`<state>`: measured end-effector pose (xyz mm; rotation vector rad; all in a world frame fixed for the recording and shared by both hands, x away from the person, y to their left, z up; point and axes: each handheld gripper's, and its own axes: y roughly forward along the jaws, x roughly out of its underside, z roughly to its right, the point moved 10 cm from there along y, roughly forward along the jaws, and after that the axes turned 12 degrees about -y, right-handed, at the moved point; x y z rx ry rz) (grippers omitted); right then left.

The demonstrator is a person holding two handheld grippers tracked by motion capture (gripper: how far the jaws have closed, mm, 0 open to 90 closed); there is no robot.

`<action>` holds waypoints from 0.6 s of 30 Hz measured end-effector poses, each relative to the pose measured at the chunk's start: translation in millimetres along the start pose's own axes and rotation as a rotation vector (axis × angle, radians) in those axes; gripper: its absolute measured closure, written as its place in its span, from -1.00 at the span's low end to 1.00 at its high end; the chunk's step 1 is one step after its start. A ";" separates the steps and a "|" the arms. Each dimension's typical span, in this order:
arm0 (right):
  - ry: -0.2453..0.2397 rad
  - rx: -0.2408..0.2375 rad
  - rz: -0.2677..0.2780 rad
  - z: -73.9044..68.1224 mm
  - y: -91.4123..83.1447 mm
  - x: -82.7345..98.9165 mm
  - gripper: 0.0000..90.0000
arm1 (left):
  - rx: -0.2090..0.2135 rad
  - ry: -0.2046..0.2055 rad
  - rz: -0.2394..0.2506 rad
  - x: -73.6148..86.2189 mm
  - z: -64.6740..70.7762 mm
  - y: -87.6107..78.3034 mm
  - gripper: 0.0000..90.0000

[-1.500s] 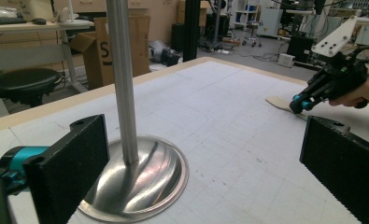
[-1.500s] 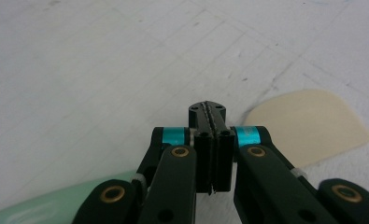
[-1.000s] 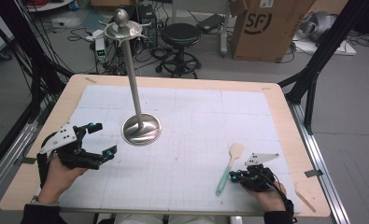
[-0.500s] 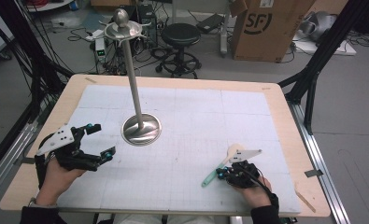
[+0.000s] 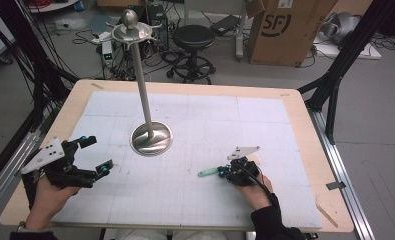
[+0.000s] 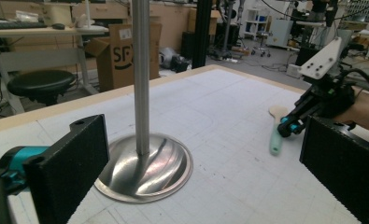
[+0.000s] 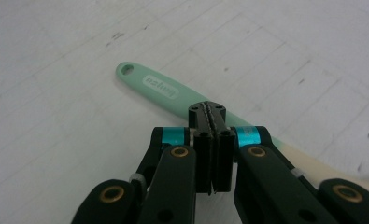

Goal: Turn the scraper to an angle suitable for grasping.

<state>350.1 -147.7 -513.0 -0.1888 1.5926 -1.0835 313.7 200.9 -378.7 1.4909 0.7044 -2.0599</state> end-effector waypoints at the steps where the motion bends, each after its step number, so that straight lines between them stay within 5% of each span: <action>1: 0.006 0.006 0.000 2.2 2.2 -2.0 0.99 | -0.004 0.001 -0.002 0.4 0.3 -1.9 -0.96; 13: 0.000 0.028 0.049 22.7 20.4 -16.5 1.00 | -0.055 -0.001 -0.014 7.6 -2.4 -19.1 -0.96; 18: 0.014 0.005 0.100 30.0 9.3 -21.9 0.99 | -0.061 0.003 -0.021 9.7 -4.3 -20.5 -0.96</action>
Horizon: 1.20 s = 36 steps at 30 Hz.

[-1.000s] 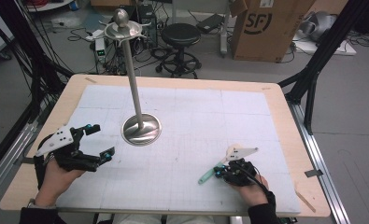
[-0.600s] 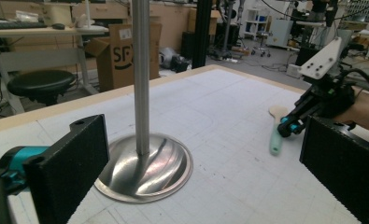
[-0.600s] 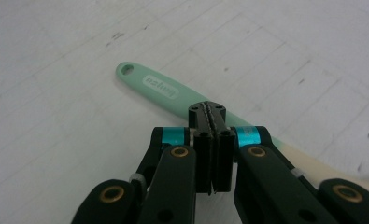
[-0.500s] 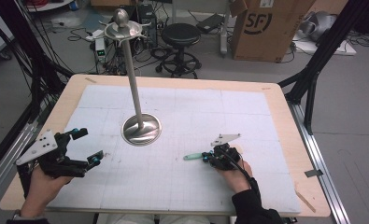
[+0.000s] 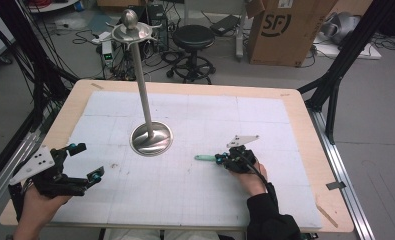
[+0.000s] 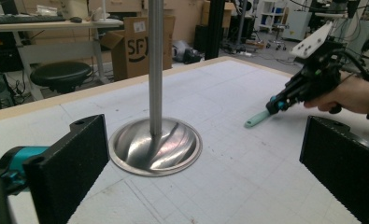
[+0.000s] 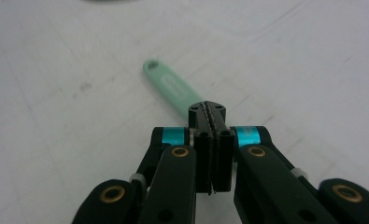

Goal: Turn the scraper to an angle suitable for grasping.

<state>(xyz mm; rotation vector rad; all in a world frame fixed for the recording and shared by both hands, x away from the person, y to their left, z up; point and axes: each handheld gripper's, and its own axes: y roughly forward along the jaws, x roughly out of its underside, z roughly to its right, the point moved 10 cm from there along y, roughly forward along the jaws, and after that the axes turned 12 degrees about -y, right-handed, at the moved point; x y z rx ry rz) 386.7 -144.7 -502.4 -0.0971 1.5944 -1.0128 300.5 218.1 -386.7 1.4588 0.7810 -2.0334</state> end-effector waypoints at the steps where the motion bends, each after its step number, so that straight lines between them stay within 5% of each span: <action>1: 0.000 0.000 0.000 0.0 0.0 0.0 0.99 | -0.001 0.004 -0.005 1.3 -0.3 -0.1 -0.96; 3: 0.023 0.029 0.027 12.0 -11.0 -2.5 0.99 | -0.001 0.015 -0.019 5.1 -0.2 1.4 -0.96; 7: 0.057 0.068 -0.011 32.7 -16.6 11.8 0.99 | 0.007 0.018 -0.044 11.7 2.0 5.7 -0.96; 20: 0.019 0.132 -0.105 52.9 -15.2 30.2 0.99 | -0.011 0.011 -0.045 14.2 -0.9 1.8 -0.96; 27: 0.001 0.135 -0.125 51.6 -21.4 35.7 1.00 | -0.001 0.004 -0.054 16.9 -1.6 7.2 -0.96; 36: 0.033 0.082 -0.140 39.0 -32.6 43.7 1.00 | 0.030 0.006 -0.063 16.8 1.7 21.0 -0.96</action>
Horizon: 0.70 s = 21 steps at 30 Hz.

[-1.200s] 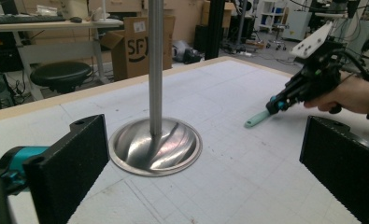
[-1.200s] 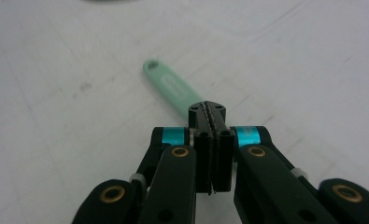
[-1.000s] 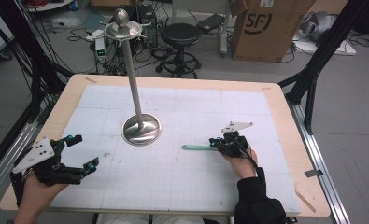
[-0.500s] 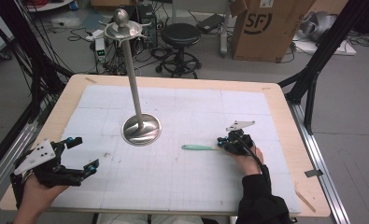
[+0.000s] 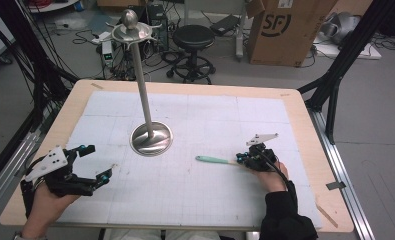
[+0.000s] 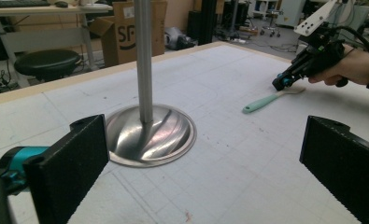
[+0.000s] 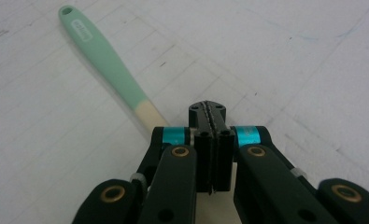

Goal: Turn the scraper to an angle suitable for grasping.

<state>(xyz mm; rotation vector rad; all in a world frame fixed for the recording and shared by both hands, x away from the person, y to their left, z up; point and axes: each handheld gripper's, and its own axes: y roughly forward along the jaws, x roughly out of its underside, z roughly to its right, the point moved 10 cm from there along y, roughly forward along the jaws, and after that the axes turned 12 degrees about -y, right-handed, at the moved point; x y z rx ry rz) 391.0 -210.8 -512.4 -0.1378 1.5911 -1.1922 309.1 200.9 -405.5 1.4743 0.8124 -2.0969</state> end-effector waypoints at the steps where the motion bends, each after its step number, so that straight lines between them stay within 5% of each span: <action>1: -0.009 -0.003 -0.009 -3.4 -2.0 1.3 1.00 | 0.004 0.001 -0.003 0.2 0.6 2.1 -0.96; 21: -0.008 -0.097 -0.030 -44.8 -23.4 18.1 1.00 | 0.072 0.006 -0.019 -4.1 10.4 33.6 -0.95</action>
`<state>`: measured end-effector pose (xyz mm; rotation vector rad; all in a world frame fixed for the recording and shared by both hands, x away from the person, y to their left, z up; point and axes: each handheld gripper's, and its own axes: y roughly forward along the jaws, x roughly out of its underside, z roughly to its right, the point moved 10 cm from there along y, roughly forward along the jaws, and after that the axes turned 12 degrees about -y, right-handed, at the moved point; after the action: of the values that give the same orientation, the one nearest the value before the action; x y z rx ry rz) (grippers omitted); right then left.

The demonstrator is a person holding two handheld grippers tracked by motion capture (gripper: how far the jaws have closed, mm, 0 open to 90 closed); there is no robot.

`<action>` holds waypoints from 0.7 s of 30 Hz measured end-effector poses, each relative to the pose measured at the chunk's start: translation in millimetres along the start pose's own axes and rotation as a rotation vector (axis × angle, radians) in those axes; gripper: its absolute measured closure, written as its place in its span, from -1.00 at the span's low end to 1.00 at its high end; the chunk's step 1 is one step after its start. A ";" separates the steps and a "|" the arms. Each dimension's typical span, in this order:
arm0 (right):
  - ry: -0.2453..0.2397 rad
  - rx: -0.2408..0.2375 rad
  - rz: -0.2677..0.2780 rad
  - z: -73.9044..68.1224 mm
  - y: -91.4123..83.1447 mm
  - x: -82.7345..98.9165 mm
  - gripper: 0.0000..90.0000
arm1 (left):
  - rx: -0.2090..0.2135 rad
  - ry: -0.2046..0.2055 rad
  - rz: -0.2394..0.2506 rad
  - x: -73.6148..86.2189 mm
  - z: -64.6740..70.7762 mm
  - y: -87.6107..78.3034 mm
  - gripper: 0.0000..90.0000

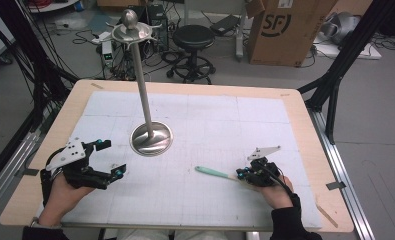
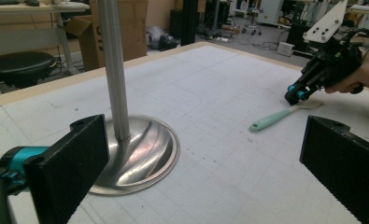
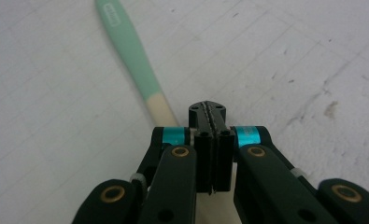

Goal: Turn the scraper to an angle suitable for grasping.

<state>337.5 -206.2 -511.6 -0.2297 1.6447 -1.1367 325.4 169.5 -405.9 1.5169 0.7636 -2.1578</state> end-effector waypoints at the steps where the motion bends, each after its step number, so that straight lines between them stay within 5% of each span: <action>1: 0.000 -0.001 0.001 -1.9 -0.6 0.4 1.00 | 0.001 0.001 0.001 -0.6 0.3 1.0 -0.96; 15: -0.037 -0.049 -0.033 -22.7 -5.5 3.4 0.99 | 0.010 0.003 0.000 -4.0 1.0 8.2 -0.96; 21: -0.095 -0.038 -0.021 -25.4 -10.8 -5.4 0.98 | 0.010 0.005 0.004 -5.1 0.4 7.2 -0.96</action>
<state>314.6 -194.3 -500.6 -0.3215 1.5836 -1.0947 331.1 163.7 -402.5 1.5280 0.7521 -2.1584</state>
